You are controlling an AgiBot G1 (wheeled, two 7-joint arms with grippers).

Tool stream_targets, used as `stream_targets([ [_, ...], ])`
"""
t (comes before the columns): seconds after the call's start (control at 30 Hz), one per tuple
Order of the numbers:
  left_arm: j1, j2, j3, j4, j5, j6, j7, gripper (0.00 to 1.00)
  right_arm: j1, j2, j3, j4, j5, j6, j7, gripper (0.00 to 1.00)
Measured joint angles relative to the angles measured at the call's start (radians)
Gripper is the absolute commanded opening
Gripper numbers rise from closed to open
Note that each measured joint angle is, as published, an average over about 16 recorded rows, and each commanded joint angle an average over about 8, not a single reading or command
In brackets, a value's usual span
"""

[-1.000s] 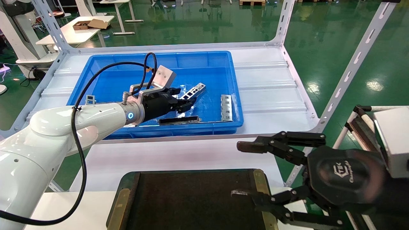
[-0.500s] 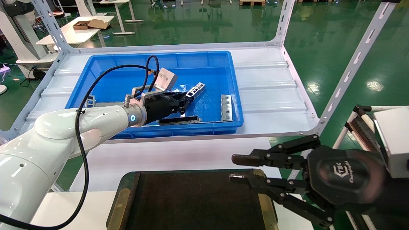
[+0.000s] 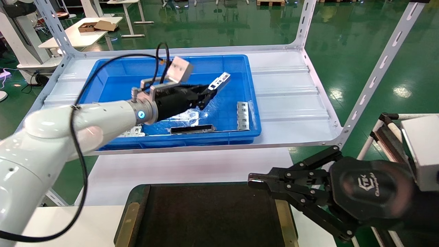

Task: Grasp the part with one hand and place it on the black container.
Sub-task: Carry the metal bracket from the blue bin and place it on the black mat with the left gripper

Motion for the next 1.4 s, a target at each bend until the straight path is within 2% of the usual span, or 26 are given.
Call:
stream_targets([
  [0.4, 0.047, -0.175, -0.069, -0.150, -0.144, 0.369, 0.044, 0.00, 0.000, 0.000, 0.000, 0.000, 0.000, 0.000, 0.000, 0.00],
  [0.67, 0.181, -0.312, -0.086, -0.388, -0.203, 0.467, -0.023, 0.00, 0.000, 0.000, 0.000, 0.000, 0.000, 0.000, 0.000, 0.00],
  [0.87, 0.328, -0.410, -0.086, -0.610, -0.223, 0.425, -0.097, 0.00, 0.000, 0.000, -0.001, 0.000, 0.000, 0.000, 0.000, 0.00],
  [1.1, 0.518, -0.498, -0.061, -0.836, -0.203, 0.291, -0.184, 0.00, 0.000, 0.000, -0.001, 0.000, 0.000, 0.000, 0.000, 0.00],
  [1.27, 0.638, -0.521, -0.025, -0.931, -0.160, 0.154, -0.250, 0.00, 0.000, 0.000, -0.001, 0.000, 0.001, 0.000, 0.000, 0.00],
  [1.4, 0.714, -0.509, 0.013, -0.964, -0.113, 0.029, -0.308, 0.00, 0.000, 0.000, -0.001, 0.000, 0.001, 0.000, 0.000, 0.00],
])
